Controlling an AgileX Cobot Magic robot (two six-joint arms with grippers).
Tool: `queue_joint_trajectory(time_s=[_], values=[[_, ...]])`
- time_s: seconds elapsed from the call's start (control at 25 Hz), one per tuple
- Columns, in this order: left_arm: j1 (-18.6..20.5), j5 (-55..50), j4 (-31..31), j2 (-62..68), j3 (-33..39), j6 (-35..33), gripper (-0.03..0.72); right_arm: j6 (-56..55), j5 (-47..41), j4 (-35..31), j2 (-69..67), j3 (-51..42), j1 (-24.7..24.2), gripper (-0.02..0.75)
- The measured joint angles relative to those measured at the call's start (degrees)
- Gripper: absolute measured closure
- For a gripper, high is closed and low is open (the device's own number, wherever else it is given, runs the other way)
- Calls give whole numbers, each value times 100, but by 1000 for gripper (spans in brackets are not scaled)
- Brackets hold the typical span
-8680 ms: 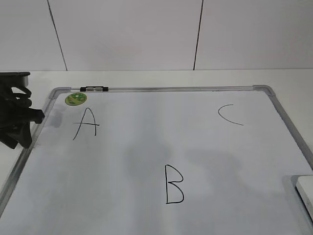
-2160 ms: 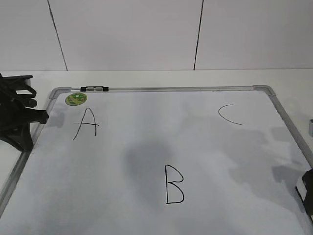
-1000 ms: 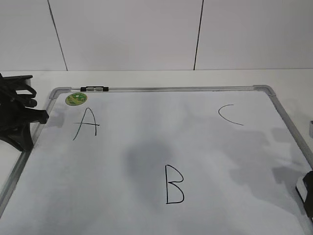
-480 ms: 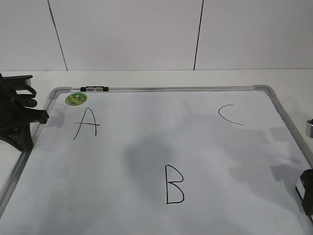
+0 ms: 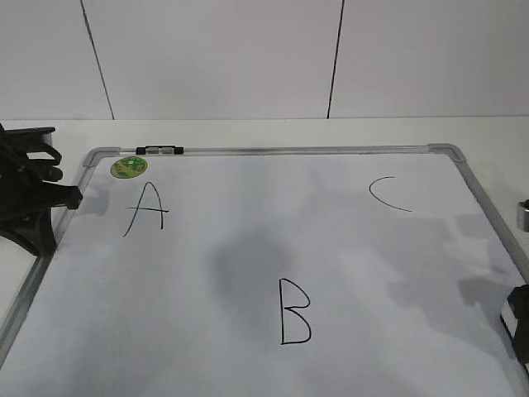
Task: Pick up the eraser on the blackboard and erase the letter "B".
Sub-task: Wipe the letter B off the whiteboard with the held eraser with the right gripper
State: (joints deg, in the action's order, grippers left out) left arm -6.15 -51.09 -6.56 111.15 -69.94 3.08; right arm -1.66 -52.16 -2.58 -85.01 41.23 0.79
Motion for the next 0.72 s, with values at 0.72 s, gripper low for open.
queue_joint_trajectory(time_s=[0.72], values=[[0,0,0,0,0,0,657,27,-81,27,-23,47,0,200]])
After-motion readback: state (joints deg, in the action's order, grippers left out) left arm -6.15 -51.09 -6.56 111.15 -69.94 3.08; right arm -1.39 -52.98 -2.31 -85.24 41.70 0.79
